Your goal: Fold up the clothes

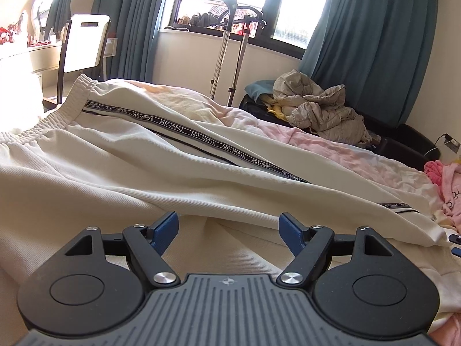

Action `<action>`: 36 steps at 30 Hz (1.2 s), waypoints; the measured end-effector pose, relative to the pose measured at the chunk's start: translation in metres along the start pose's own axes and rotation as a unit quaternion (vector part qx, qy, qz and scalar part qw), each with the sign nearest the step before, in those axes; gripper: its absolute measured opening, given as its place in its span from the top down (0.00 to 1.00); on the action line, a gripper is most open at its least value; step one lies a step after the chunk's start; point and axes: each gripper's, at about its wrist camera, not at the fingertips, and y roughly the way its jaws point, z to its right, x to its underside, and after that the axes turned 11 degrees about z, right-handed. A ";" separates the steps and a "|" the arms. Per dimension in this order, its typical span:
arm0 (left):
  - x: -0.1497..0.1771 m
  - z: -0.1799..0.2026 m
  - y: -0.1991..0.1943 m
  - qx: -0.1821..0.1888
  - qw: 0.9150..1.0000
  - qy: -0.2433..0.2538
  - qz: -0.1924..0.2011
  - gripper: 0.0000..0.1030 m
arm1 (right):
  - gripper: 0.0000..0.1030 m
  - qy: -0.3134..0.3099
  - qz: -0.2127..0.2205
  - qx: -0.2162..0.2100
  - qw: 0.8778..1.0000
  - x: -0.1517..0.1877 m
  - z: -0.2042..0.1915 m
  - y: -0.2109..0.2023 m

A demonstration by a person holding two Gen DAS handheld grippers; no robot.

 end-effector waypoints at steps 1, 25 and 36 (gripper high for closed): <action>-0.002 -0.003 -0.004 0.000 1.000 -0.003 0.001 0.22 | 0.60 -0.013 -0.006 -0.005 1.000 0.001 -0.006 -0.008; 0.077 0.026 0.032 0.016 0.993 0.119 -0.012 0.00 | 0.55 -0.183 -0.060 -0.058 0.980 0.029 -0.082 -0.054; 0.092 0.028 0.029 0.009 0.992 0.123 0.013 0.00 | 0.55 -0.166 -0.065 -0.053 0.983 0.030 -0.070 -0.047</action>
